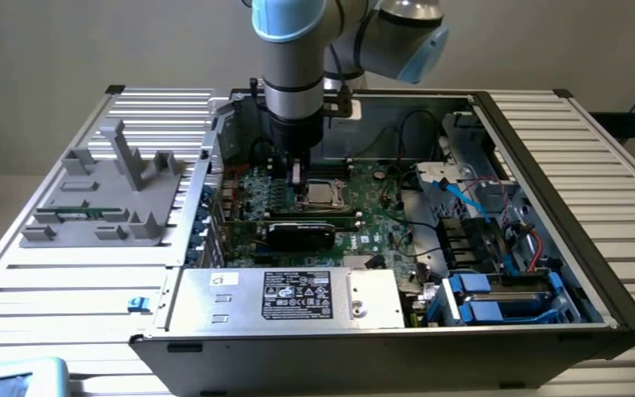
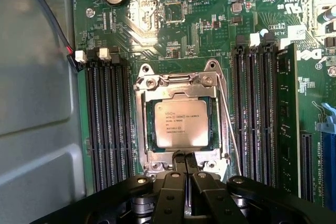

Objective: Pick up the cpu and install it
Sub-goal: 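Close the cpu cover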

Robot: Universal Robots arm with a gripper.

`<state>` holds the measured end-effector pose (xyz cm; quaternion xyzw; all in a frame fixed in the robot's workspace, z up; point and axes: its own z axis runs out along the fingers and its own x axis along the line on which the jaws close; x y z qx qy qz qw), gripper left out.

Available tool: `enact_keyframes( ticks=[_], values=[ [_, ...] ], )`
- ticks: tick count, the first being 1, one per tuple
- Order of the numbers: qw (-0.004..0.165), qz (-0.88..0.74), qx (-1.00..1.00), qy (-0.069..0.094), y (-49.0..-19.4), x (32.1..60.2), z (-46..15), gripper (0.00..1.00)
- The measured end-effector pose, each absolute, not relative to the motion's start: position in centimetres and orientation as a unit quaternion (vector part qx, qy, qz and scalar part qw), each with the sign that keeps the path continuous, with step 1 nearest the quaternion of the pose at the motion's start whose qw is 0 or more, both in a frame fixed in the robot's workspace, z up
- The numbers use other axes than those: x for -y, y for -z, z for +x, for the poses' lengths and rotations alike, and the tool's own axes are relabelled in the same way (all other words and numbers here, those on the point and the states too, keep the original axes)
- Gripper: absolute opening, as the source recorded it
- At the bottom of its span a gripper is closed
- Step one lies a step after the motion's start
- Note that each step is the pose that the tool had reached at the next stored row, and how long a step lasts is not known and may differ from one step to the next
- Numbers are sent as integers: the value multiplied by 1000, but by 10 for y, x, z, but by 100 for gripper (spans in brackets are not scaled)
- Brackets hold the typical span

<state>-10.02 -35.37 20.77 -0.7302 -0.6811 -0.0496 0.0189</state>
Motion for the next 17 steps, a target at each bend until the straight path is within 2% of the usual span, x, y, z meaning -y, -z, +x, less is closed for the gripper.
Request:
enact_keyframes(
  ticks=[17],
  values=[
    [12,-730,681,57,-204,354,-108,12]
  ],
)
